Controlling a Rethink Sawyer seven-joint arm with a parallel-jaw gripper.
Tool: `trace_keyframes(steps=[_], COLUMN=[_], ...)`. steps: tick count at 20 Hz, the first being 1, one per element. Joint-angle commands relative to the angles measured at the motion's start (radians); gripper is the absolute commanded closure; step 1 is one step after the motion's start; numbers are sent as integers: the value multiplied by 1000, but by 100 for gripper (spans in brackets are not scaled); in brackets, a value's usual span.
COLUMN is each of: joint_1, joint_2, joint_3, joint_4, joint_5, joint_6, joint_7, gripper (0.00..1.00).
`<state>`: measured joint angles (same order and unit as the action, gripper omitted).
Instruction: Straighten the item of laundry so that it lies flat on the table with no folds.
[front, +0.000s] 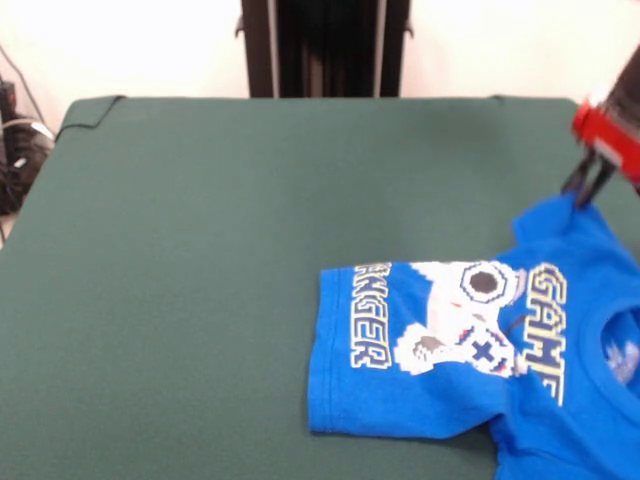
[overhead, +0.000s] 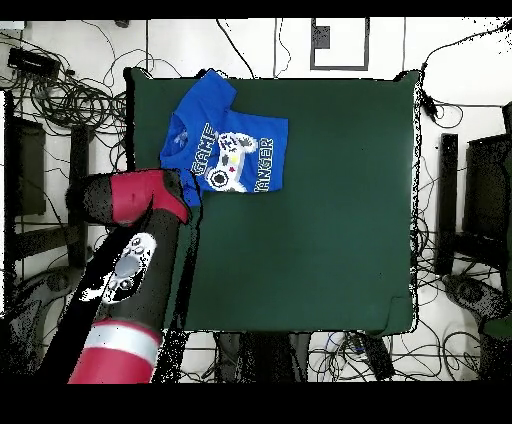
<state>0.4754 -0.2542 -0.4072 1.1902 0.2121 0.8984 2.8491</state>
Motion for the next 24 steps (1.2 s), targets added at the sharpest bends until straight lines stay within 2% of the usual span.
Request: trace_keyframes(steps=[1, 3, 6, 7, 12, 14, 16, 17, 19, 21, 24], joint_1=[0, -45, -124, -162, -272, -308, -330, -365, -394, -413, -432], joint_2=[-184, -209, -214, -210, -192, -194, -189, -189, -187, -186, -190], joint_3=[-48, -11, 75, 137, 321, 381, 417, 471, 515, 544, 569], joint_4=[56, 64, 110, 157, 318, 374, 398, 429, 441, 446, 448], joint_5=[-25, -23, 2, 50, 161, 158, 104, 111, 66, 29, -6], joint_6=[576, 586, 494, 432, 57, -134, -306, -395, -478, -502, -464], joint_7=[121, 37, -80, -124, -259, -276, -249, -250, -220, -198, -176], gripper=[100, 100, 100, 100, 100, 100, 100, 100, 100, 100, 100])
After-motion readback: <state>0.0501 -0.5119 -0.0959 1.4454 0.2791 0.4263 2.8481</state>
